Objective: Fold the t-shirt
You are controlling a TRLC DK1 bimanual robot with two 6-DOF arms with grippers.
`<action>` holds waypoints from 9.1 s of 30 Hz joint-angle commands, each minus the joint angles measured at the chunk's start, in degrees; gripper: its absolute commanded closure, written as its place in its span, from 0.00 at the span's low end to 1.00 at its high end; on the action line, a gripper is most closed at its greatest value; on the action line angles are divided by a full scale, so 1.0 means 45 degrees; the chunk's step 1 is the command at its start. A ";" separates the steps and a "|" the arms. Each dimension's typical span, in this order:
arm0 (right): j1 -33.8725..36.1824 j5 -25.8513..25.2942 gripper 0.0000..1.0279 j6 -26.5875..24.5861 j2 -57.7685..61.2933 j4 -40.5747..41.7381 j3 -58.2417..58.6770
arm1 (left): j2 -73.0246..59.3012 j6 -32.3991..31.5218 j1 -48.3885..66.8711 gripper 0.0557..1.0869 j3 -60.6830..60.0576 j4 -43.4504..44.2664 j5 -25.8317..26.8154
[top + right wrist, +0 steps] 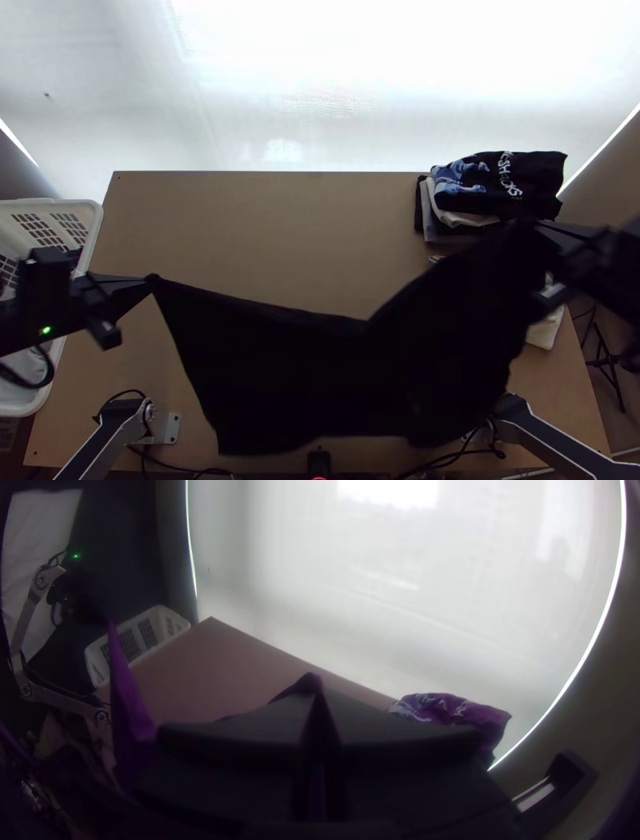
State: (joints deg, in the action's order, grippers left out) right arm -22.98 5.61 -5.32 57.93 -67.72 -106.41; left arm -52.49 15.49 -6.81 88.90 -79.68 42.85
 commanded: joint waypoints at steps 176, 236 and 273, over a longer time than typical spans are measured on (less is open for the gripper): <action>0.0498 0.1781 0.97 0.0089 0.6716 0.7550 1.1811 | -0.4527 0.4527 0.0966 0.05 -0.9620 0.4113 -0.6554; 0.0205 0.1781 0.97 0.0284 0.6482 0.7686 1.1908 | -0.4000 0.5035 0.2724 0.05 -1.0401 0.2902 -0.3995; 0.0498 0.1723 0.97 0.0323 0.3689 0.7725 1.0893 | -0.4390 0.5582 -0.2003 0.97 -0.5948 0.2042 -0.0714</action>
State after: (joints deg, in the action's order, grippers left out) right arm -21.61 13.34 -3.88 82.43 -33.15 -52.73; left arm -71.09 44.38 -6.83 46.50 -60.62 28.10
